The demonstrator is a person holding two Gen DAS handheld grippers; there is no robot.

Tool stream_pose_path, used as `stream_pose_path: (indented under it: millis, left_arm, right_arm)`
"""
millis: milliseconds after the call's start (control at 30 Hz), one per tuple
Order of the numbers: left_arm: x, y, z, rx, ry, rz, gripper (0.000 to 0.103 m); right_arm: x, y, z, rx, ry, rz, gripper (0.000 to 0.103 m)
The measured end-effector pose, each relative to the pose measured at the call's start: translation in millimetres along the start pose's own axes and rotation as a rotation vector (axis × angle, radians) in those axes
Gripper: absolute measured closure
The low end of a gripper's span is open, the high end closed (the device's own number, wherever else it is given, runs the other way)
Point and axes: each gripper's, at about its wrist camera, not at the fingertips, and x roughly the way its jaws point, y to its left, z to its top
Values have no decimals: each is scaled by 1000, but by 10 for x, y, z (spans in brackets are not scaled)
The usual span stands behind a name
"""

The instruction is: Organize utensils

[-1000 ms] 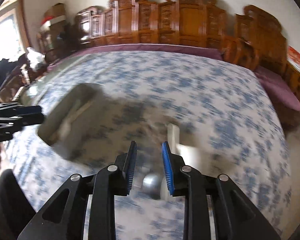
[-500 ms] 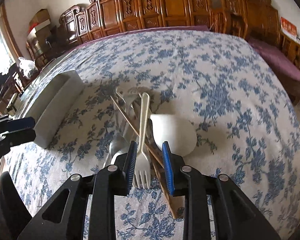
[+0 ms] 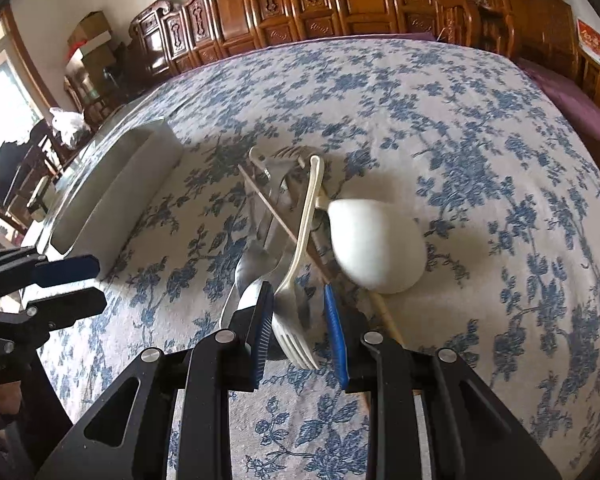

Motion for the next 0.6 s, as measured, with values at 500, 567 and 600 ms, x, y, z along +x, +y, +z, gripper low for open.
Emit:
stream_pose_path:
  millis: [500,567,600]
  left_arm:
    - [129,-95,-3,6,33,2,69]
    - [164,-111,11,7,36,3,69]
    - [195,-120,26,5,39,1,69]
  right_arm:
    - [-222,-13,34,-11,-80,70,96]
    - [-250,-48,47,-2,-90,59,96]
    - [-273,-75,54,1,-99,48,96]
